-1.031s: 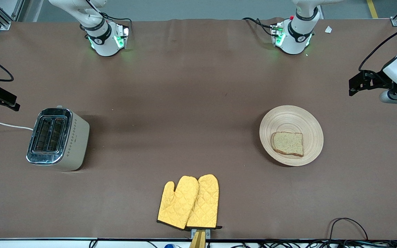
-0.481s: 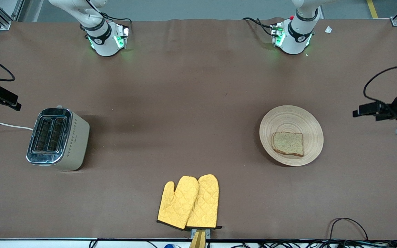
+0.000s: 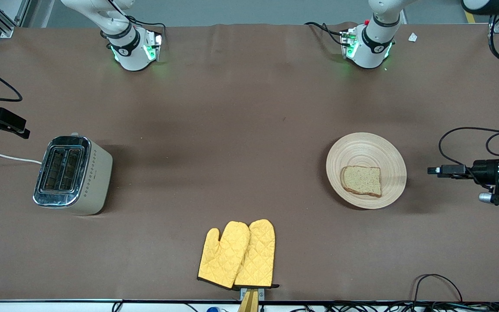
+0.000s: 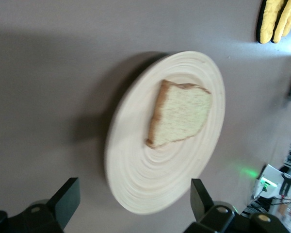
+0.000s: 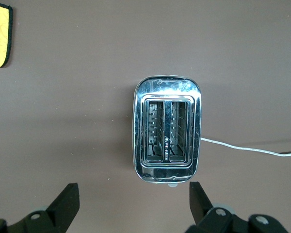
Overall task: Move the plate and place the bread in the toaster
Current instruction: 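Reach the left gripper toward the rim of the wooden plate, then grip the plate rim with the left gripper and slide it toward the toaster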
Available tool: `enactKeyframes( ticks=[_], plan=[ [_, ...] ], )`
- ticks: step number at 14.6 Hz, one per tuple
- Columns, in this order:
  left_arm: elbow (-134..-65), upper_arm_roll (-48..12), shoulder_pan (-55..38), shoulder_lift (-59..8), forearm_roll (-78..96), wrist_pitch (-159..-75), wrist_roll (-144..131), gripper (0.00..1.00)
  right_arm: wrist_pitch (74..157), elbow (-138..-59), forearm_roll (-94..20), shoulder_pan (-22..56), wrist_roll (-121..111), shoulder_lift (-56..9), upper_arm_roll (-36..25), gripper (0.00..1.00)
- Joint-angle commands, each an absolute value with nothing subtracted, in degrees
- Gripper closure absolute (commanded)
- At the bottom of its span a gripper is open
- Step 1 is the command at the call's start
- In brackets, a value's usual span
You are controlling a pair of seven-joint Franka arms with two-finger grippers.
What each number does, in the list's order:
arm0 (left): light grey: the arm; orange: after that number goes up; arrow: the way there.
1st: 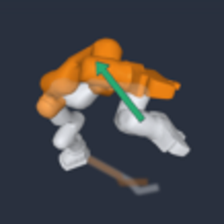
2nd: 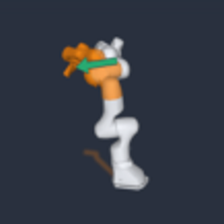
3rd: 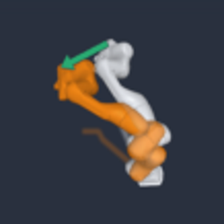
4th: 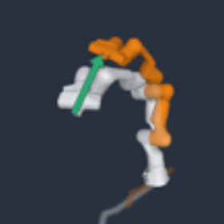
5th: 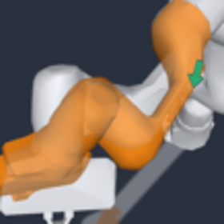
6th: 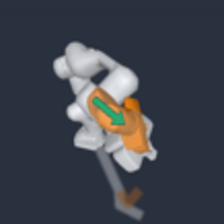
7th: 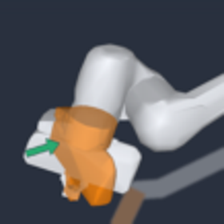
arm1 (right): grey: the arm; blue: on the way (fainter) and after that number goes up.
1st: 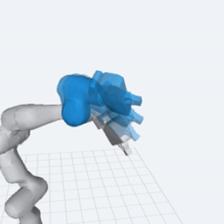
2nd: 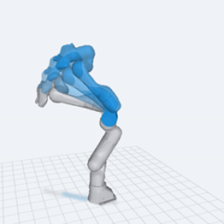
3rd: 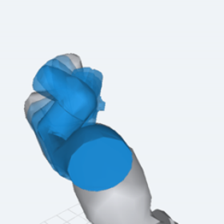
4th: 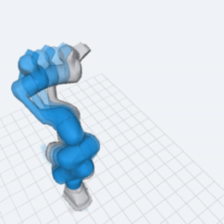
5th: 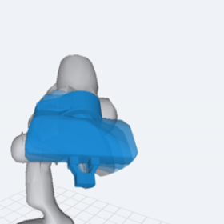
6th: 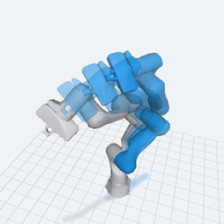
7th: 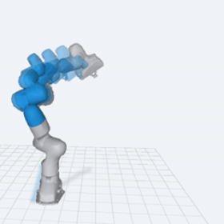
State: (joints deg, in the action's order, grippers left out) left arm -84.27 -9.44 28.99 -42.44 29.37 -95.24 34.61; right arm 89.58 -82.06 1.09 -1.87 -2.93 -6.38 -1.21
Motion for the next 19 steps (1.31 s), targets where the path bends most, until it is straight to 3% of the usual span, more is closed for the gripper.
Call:
enactKeyframes(
  ticks=[1,7,9,11,12,14,15,19],
  plan=[
    [-82.1,-10.0,29.3,-47.0,33.9,-94.9,39.3,0.00,89.0,-81.6,1.1,-1.8,-2.0,-6.5,-0.9,0.00],
    [-83.4,-10.6,28.7,-50.5,36.5,-95.0,43.5,0.03,89.0,-81.5,1.2,-1.3,-2.0,-6.5,-0.9,0.00],
    [-84.2,-10.7,28.3,-50.5,36.8,-95.0,43.9,0.24,89.0,-81.5,1.2,-1.2,-2.0,-6.5,-0.9,0.00],
    [-84.3,-10.7,28.3,-50.5,36.7,-94.8,47.7,0.60,88.9,-81.5,1.1,-1.2,-2.0,-6.5,-0.9,0.00],
    [-84.5,-10.7,28.2,-50.7,36.7,-94.8,50.5,0.73,88.9,-81.5,1.1,-1.1,-2.1,-6.5,-0.9,0.00],
    [-84.6,-10.7,28.2,-51.7,36.7,-94.8,53.5,0.91,88.9,-81.5,1.2,0.1,-1.9,-6.4,-0.9,0.00],
    [-84.6,-10.7,28.3,-51.8,36.7,-94.8,54.4,0.97,88.9,-81.5,1.2,0.4,-1.9,-6.4,-0.9,0.00],
    [-84.5,-13.2,28.5,-50.9,36.8,-93.3,56.6,1.00,88.9,-81.5,1.1,0.9,-1.8,-6.4,-0.9,0.00]
  ],
)
